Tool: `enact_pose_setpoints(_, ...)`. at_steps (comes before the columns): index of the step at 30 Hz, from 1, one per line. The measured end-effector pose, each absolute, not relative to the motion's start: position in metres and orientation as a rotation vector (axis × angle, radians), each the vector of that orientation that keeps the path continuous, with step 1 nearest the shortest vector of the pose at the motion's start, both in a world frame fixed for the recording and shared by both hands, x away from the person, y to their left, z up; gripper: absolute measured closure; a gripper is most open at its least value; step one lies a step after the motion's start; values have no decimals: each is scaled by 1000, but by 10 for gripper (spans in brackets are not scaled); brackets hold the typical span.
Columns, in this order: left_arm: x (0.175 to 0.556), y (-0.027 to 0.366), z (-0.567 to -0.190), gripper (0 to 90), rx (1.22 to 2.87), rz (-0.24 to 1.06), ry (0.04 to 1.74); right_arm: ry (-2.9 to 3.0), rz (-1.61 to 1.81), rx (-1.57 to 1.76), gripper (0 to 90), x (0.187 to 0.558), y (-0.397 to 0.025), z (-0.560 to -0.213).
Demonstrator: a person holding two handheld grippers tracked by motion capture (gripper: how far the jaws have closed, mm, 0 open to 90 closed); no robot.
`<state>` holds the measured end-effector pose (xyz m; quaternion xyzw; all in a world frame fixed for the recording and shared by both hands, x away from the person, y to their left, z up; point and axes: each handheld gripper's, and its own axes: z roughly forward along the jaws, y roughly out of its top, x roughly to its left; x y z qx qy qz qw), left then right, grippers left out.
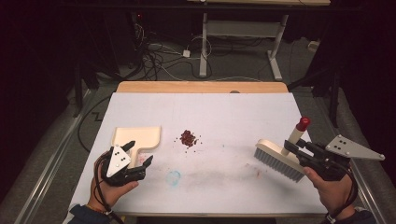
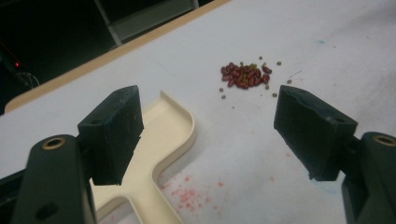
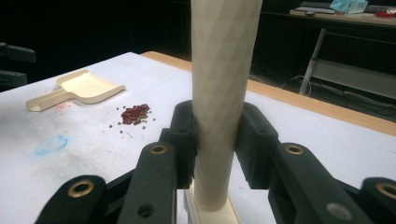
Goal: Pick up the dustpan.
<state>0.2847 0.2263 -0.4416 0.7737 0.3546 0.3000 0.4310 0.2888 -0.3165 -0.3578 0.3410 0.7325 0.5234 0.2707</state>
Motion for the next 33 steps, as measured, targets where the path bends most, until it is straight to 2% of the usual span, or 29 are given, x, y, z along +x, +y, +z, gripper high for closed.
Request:
enact_pose_setpoints(17,267,235,-452,212,1974,650,1143,1953,1369,929,711,292,-313,-358)
enact_pose_setpoints(22,285,240,-463,212,2051,612,1262,1963,1372,918,711,293,-309,-358)
enact_pose_setpoints(25,309,249,-472,212,2039,507,1375,1971,1363,913,711,295,-306,-358)
enact_pose_setpoints(31,320,248,-477,221,2041,486,1388,1973,1360,922,710,296,-308,-361)
enact_pose_setpoints(33,321,245,-475,221,2045,515,1370,1975,1363,927,711,296,-308,-361)
